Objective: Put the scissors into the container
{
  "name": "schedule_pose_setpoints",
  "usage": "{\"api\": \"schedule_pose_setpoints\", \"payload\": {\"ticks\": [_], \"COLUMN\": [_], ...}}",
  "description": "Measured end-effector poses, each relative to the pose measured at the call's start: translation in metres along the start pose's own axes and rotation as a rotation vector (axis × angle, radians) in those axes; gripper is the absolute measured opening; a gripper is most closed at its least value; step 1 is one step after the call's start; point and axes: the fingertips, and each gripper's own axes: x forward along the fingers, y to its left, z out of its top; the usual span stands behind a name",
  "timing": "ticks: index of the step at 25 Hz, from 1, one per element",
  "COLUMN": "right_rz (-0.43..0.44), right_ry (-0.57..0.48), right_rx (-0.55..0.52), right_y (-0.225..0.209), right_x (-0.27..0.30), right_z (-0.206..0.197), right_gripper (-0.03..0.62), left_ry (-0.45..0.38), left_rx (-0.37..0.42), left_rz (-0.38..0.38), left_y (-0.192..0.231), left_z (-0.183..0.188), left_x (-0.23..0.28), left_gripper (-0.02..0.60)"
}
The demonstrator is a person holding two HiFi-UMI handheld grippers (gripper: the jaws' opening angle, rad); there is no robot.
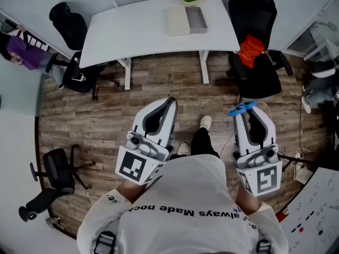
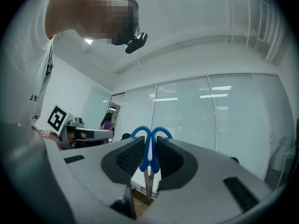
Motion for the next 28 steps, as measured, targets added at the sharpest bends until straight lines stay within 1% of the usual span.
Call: {"api": "schedule_pose_setpoints", "payload": {"ticks": [8, 19, 28], "right_rz": [0.023, 0.039, 0.047], "right_ry": [-0.008, -0.018, -0.032], "right_rx": [0.009, 0.02, 0.032], "right_y": [-0.04, -0.107, -0.161], "right_x": [0.035, 0.083, 0.106], "right_z": [-0.009, -0.02, -0.026], "right_gripper": [0.087, 0.087, 0.087], "left_ry": [0.008, 0.009, 0.011], "left_rx": [0.015, 0.028, 0.036], "left_rz": [0.021, 0.036, 0.025], "left_y": [0.017, 0.04, 0.038], "left_z": [-0.011, -0.027, -0.038], "left_x": [0.044, 0.121, 0.182], "left_gripper": [0.02, 0.02, 0.02]}}
